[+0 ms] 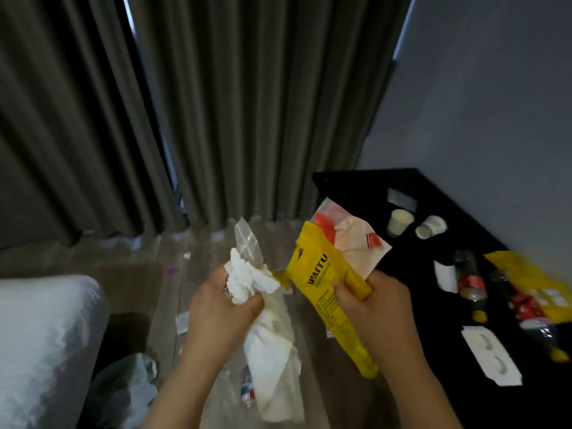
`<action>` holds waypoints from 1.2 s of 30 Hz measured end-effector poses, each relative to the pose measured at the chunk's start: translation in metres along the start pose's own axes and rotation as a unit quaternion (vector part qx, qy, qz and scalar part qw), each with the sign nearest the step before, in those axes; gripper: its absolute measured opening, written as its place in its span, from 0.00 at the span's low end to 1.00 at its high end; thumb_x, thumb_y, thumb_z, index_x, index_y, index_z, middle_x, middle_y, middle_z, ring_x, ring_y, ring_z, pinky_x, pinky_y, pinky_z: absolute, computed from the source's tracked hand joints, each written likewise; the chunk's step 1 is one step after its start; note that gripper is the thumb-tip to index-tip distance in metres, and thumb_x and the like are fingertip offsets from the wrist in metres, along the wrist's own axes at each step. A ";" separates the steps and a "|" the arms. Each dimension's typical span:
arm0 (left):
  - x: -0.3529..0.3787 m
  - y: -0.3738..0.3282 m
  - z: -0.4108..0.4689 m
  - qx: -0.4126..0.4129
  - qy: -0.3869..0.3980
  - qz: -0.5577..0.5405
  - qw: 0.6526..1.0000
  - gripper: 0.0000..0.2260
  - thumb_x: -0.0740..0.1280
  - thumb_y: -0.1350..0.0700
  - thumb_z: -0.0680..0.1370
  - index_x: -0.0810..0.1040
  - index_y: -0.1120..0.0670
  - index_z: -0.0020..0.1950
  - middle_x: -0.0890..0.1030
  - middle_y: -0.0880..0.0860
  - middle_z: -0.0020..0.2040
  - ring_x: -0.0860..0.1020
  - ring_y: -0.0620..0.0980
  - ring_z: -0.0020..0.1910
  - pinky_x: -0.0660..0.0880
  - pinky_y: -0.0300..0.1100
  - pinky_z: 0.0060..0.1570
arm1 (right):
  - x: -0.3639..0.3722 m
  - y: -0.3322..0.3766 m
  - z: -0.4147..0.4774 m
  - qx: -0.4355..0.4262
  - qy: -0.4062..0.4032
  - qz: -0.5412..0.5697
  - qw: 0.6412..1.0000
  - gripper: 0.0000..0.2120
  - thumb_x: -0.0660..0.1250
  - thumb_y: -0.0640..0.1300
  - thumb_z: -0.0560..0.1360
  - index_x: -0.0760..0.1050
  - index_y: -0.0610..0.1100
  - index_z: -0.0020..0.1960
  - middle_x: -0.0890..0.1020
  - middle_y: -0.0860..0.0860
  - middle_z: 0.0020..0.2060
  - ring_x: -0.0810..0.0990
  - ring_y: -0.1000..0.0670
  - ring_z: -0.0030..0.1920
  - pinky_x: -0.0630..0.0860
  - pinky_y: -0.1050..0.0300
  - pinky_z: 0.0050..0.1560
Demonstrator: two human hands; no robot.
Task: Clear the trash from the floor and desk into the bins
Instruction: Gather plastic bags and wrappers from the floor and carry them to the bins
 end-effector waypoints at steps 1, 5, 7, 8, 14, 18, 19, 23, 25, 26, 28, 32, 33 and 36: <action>-0.006 -0.013 0.000 0.016 0.003 -0.008 1.000 0.16 0.72 0.64 0.68 0.77 0.45 0.47 0.81 0.44 0.40 0.79 0.36 0.41 0.70 0.26 0.33 | -0.012 0.012 -0.004 -0.001 -0.016 0.008 1.000 0.07 0.71 0.48 0.70 0.77 0.45 0.37 0.82 0.51 0.30 0.82 0.52 0.32 0.80 0.48 0.35; -0.028 -0.059 -0.006 0.087 0.029 -0.039 0.995 0.17 0.72 0.65 0.68 0.77 0.43 0.45 0.82 0.42 0.38 0.79 0.34 0.40 0.71 0.25 0.33 | -0.053 0.056 -0.033 -0.017 -0.090 0.028 0.995 0.10 0.70 0.43 0.72 0.75 0.48 0.32 0.81 0.56 0.30 0.80 0.58 0.32 0.77 0.58 0.31; -0.035 -0.076 -0.015 0.120 0.055 -0.057 0.990 0.17 0.71 0.66 0.68 0.77 0.43 0.45 0.82 0.42 0.39 0.78 0.32 0.39 0.71 0.23 0.33 | -0.068 0.072 -0.056 -0.015 -0.124 0.041 0.991 0.13 0.70 0.41 0.72 0.74 0.49 0.30 0.80 0.57 0.28 0.79 0.60 0.30 0.72 0.66 0.25; -0.037 -0.081 -0.021 0.133 0.065 -0.063 0.987 0.16 0.71 0.66 0.68 0.77 0.44 0.46 0.82 0.43 0.39 0.78 0.33 0.39 0.71 0.24 0.34 | -0.073 0.075 -0.067 -0.011 -0.138 0.038 0.990 0.13 0.71 0.40 0.72 0.74 0.49 0.30 0.80 0.58 0.29 0.80 0.59 0.30 0.73 0.66 0.24; -0.018 -0.106 -0.071 0.154 0.186 -0.096 0.966 0.18 0.74 0.61 0.67 0.73 0.40 0.43 0.81 0.44 0.42 0.79 0.40 0.42 0.76 0.40 0.42 | -0.119 0.072 -0.160 0.075 -0.239 0.007 0.968 0.06 0.70 0.46 0.73 0.78 0.48 0.37 0.82 0.49 0.31 0.82 0.51 0.29 0.79 0.52 0.28; 0.019 -0.137 -0.124 0.178 0.290 -0.120 0.933 0.14 0.73 0.56 0.63 0.75 0.40 0.42 0.82 0.43 0.41 0.80 0.44 0.44 0.76 0.44 0.45 | -0.170 0.069 -0.231 0.111 -0.316 -0.033 0.942 0.07 0.69 0.51 0.71 0.77 0.48 0.38 0.82 0.46 0.30 0.82 0.46 0.30 0.80 0.47 0.32; 0.030 -0.145 -0.140 0.188 0.317 -0.120 0.922 0.14 0.73 0.57 0.63 0.76 0.41 0.42 0.82 0.43 0.41 0.80 0.44 0.43 0.77 0.44 0.44 | -0.184 0.071 -0.252 0.124 -0.340 -0.025 0.932 0.08 0.70 0.49 0.72 0.77 0.46 0.37 0.82 0.46 0.30 0.82 0.48 0.28 0.80 0.50 0.29; 0.070 -0.177 -0.221 0.229 0.417 -0.123 0.871 0.14 0.72 0.63 0.68 0.76 0.46 0.45 0.82 0.48 0.41 0.80 0.44 0.42 0.76 0.41 0.41 | -0.237 0.064 -0.337 0.176 -0.426 -0.044 0.886 0.09 0.71 0.44 0.73 0.77 0.44 0.34 0.81 0.48 0.29 0.80 0.54 0.25 0.76 0.60 0.25; 0.087 -0.193 -0.270 0.246 0.459 -0.125 0.844 0.14 0.73 0.62 0.67 0.76 0.46 0.46 0.82 0.47 0.42 0.80 0.43 0.42 0.77 0.43 0.43 | -0.264 0.053 -0.383 0.202 -0.470 -0.068 0.857 0.05 0.71 0.49 0.70 0.78 0.49 0.38 0.82 0.48 0.29 0.82 0.49 0.27 0.80 0.51 0.28; 0.096 -0.201 -0.295 0.254 0.476 -0.129 0.832 0.14 0.74 0.60 0.66 0.75 0.45 0.45 0.82 0.47 0.41 0.80 0.42 0.41 0.77 0.44 0.43 | -0.277 0.049 -0.406 0.206 -0.494 -0.076 0.842 0.04 0.71 0.48 0.71 0.78 0.51 0.38 0.82 0.49 0.28 0.82 0.51 0.27 0.79 0.52 0.27; 0.113 -0.214 -0.349 0.272 0.507 -0.138 0.806 0.13 0.73 0.54 0.62 0.75 0.45 0.43 0.82 0.46 0.40 0.80 0.41 0.40 0.77 0.43 0.42 | -0.303 0.047 -0.456 0.207 -0.536 -0.113 0.810 0.11 0.71 0.46 0.71 0.77 0.46 0.31 0.80 0.56 0.24 0.78 0.59 0.24 0.72 0.66 0.23; 0.144 -0.229 -0.474 0.285 0.584 -0.152 0.745 0.13 0.68 0.54 0.59 0.76 0.49 0.42 0.84 0.45 0.41 0.82 0.41 0.39 0.80 0.46 0.44 | -0.349 0.047 -0.561 0.247 -0.594 -0.121 0.756 0.15 0.71 0.36 0.71 0.73 0.42 0.28 0.76 0.54 0.19 0.75 0.61 0.20 0.65 0.72 0.18; 0.150 -0.231 -0.507 0.284 0.605 -0.152 0.728 0.13 0.69 0.55 0.59 0.77 0.49 0.43 0.84 0.45 0.41 0.82 0.41 0.40 0.80 0.48 0.45 | -0.360 0.042 -0.590 0.262 -0.606 -0.136 0.739 0.15 0.71 0.38 0.71 0.73 0.43 0.27 0.76 0.55 0.20 0.76 0.61 0.22 0.66 0.71 0.20; 0.164 -0.235 -0.607 0.293 0.663 -0.151 0.672 0.14 0.69 0.55 0.59 0.77 0.47 0.43 0.84 0.44 0.41 0.82 0.42 0.41 0.80 0.49 0.46 | -0.391 0.030 -0.678 0.310 -0.632 -0.198 0.682 0.17 0.73 0.41 0.69 0.71 0.45 0.24 0.77 0.56 0.21 0.77 0.57 0.27 0.68 0.69 0.25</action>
Point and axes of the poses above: each hand's wrist, its own z-axis towards the middle knuckle, its own x-axis out of the palm, y = z × x, the point moved 3 cm from there along z, towards the middle knuckle
